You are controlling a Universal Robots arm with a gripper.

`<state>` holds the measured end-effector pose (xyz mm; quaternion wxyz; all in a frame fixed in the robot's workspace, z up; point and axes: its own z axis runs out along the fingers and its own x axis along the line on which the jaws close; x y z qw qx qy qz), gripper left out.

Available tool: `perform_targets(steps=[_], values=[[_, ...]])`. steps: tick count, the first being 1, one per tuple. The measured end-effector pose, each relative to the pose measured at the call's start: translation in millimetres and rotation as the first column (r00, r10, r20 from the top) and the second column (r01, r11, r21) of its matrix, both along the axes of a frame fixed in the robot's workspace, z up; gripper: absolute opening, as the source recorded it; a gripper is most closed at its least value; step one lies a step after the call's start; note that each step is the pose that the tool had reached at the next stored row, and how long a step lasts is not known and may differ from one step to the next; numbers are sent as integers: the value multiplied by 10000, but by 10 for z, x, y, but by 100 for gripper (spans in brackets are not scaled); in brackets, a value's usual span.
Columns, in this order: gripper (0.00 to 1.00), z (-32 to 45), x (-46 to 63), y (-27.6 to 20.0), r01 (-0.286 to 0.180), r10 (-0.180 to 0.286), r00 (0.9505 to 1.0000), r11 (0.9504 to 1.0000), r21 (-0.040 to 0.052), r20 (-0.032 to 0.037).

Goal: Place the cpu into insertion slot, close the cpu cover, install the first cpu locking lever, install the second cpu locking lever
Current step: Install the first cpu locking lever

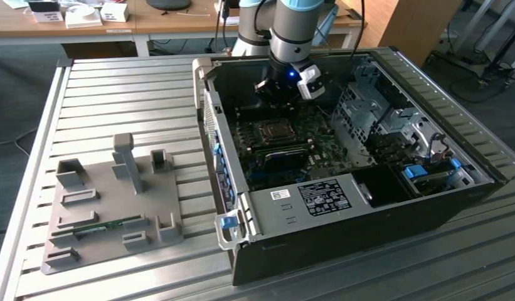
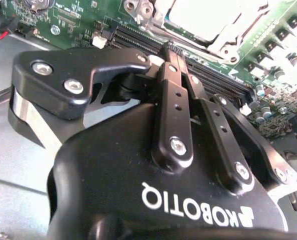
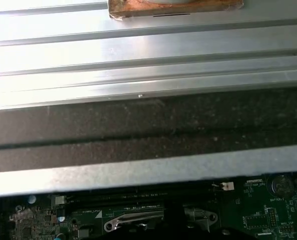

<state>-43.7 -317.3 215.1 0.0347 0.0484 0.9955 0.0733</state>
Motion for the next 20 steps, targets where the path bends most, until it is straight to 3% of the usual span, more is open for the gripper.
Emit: perform_targets(steps=[2,6,9,14,20], values=[[11,-1,0,0,-9,9,10000,10000,-42,0],[11,0,0,-13,-146,146,9999,9996,-244,-1],[11,0,-1,-43,-230,230,9997,9993,-287,-3],[11,0,-16,-135,-303,303,9995,9991,-288,-2],[11,0,-41,-296,-331,331,9995,9990,-289,-2]])
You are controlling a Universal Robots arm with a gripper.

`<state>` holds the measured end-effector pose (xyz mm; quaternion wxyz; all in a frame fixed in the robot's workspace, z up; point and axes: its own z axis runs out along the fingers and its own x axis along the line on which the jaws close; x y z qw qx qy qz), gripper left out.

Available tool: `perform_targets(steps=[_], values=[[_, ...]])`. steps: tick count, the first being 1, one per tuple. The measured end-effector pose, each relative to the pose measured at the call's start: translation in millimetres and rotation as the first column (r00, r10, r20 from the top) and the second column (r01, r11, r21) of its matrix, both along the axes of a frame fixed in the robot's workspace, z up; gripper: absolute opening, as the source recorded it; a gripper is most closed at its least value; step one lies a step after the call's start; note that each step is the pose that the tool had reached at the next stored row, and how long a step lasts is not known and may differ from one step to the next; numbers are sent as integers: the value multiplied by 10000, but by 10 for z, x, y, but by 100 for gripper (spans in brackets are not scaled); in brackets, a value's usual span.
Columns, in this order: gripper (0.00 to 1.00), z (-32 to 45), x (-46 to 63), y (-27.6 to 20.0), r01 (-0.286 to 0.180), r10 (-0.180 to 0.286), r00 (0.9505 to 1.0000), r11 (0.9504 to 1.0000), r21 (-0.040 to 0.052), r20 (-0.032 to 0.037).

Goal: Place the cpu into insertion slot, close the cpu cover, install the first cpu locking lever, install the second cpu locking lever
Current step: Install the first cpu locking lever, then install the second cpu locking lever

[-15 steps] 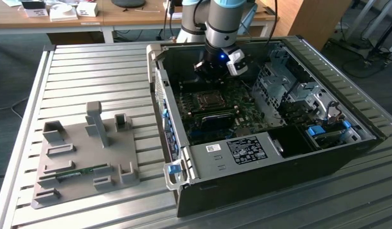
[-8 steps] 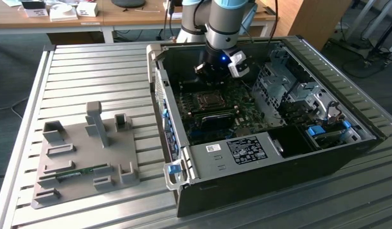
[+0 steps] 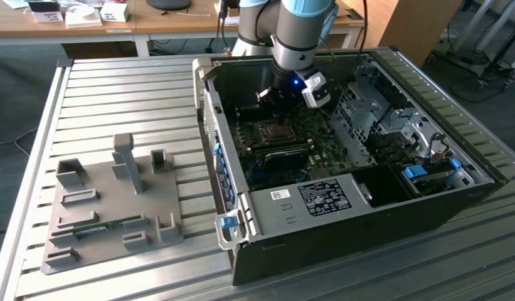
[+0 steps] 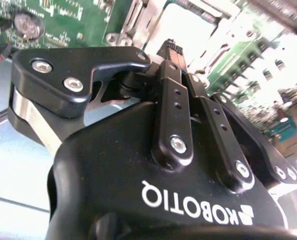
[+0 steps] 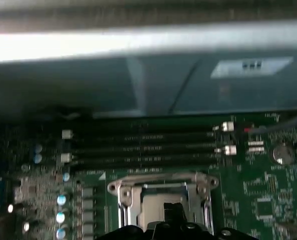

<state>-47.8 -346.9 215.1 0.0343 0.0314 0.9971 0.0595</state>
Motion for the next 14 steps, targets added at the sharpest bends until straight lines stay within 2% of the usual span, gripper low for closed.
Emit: perform_targets(steps=[4,14], values=[[11,0,-10,-88,-14,14,10000,10000,0,-1],[11,-1,-25,-91,-19,19,10000,10000,-10,0]])
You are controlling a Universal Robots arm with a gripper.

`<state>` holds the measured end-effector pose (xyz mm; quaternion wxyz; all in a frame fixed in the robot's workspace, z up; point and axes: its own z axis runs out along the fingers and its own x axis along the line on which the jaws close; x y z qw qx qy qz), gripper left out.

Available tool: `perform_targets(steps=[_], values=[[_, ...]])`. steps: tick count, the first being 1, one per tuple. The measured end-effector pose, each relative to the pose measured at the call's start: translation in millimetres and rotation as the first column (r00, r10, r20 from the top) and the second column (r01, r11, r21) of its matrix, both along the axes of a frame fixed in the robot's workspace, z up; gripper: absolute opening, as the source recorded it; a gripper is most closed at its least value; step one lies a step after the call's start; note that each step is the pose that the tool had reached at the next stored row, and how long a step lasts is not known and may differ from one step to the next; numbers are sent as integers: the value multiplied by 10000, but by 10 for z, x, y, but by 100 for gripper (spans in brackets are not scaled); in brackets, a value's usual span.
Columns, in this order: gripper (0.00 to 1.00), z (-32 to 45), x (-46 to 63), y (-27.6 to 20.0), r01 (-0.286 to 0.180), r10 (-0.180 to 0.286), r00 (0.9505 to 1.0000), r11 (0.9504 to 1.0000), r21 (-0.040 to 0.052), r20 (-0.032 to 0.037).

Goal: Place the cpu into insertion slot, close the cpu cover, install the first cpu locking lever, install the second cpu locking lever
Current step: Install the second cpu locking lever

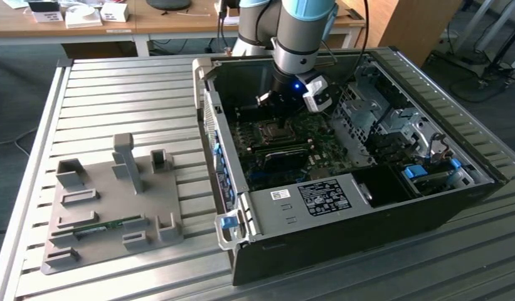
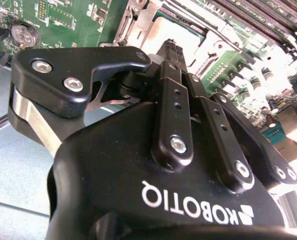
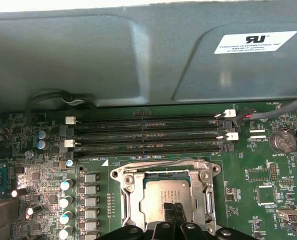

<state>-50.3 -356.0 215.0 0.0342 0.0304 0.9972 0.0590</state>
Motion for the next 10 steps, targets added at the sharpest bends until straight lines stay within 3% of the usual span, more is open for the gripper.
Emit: perform_targets(steps=[10], values=[[11,3,0,0,-1,1,10000,10000,-1,-1]])
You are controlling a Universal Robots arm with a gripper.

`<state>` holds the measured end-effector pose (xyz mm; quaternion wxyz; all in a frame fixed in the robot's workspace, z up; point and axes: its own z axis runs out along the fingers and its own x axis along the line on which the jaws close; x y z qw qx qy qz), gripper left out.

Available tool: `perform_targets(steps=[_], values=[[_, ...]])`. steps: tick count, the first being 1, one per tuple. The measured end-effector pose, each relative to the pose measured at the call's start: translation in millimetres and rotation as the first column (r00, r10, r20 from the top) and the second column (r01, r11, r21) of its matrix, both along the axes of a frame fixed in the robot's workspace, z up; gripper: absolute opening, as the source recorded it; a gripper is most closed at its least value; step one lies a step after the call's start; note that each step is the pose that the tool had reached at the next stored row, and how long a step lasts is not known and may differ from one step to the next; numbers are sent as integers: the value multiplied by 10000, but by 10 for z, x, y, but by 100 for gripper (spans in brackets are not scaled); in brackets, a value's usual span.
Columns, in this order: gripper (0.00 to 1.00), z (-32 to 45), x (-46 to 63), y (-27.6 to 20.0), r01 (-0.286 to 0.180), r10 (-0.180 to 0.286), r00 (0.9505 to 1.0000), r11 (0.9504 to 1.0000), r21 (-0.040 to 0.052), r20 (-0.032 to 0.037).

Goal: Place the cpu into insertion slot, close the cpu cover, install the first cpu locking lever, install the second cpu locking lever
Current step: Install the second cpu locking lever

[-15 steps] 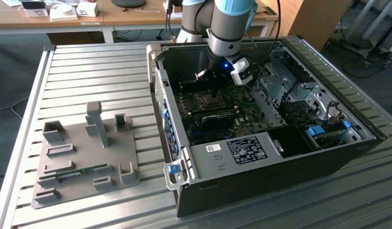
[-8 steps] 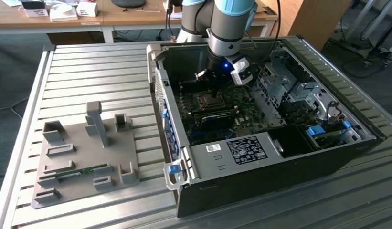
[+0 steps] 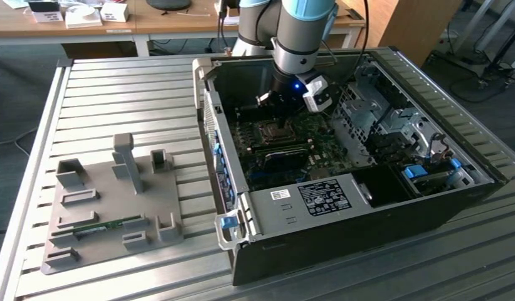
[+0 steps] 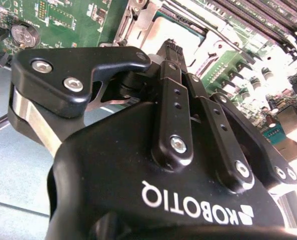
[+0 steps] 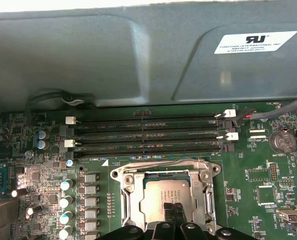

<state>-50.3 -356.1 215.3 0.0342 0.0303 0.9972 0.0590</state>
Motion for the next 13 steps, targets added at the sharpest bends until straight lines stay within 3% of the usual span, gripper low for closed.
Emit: perform_targets(steps=[4,8,13], values=[[11,75,0,0,0,0,10000,10000,1,1],[11,199,0,0,0,0,10000,10000,0,0],[11,223,0,-27,-1,1,10000,10000,1,1]])
